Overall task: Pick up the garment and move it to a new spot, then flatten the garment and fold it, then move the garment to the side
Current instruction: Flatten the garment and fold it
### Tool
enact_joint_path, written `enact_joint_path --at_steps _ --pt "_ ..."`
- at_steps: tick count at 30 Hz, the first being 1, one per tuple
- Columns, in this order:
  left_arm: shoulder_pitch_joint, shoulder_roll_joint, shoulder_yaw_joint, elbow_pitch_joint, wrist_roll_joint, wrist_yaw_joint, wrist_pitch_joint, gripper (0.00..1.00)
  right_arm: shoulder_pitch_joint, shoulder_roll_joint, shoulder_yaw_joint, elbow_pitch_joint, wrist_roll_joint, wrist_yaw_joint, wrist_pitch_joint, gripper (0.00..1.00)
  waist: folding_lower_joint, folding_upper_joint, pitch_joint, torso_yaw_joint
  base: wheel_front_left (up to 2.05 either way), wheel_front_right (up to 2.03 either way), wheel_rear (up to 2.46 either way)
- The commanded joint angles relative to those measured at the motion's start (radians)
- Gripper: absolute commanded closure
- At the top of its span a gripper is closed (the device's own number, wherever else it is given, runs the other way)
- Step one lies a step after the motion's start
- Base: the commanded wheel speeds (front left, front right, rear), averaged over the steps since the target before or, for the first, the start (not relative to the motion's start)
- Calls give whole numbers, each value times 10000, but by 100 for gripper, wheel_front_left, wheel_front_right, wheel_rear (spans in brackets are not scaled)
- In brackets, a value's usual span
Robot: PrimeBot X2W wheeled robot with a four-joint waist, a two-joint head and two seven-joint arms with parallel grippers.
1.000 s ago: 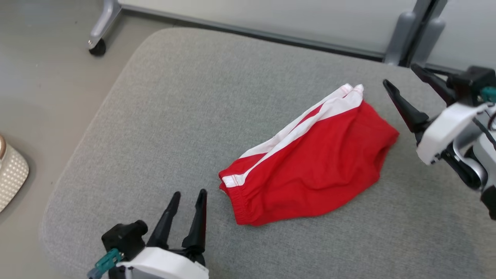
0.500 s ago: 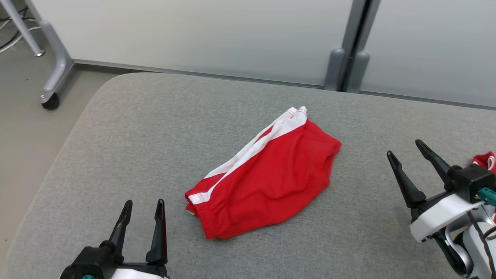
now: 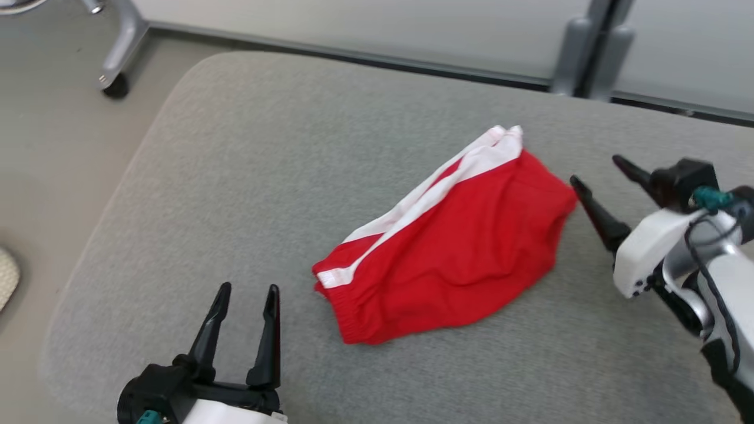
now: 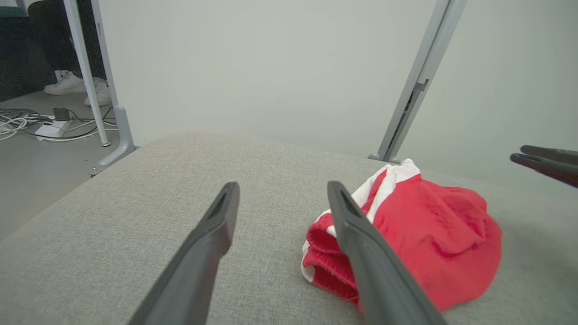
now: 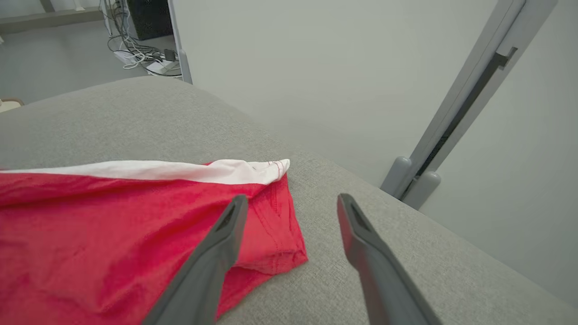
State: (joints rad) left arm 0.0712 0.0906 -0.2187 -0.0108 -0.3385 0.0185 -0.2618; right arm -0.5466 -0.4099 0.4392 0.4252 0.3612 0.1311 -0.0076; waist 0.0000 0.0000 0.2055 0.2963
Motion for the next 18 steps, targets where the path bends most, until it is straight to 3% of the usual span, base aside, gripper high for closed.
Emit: enact_joint_path --at_steps 1,10,18 --pt "-208 -67 71 16 93 -125 -39 0 -313 -80 50 263 122 -3 286 0 0 0 659 771 0 0 0" --pt "-397 -385 212 90 178 -672 -29 0 -1872 -546 785 1898 794 -3 2082 0 0 0 1284 1955 0 0 0" --pt "-442 -383 -259 -48 -519 -353 -29 0 -2682 -843 1637 2645 1073 -3 3555 0 0 0 1436 2167 0 0 0"
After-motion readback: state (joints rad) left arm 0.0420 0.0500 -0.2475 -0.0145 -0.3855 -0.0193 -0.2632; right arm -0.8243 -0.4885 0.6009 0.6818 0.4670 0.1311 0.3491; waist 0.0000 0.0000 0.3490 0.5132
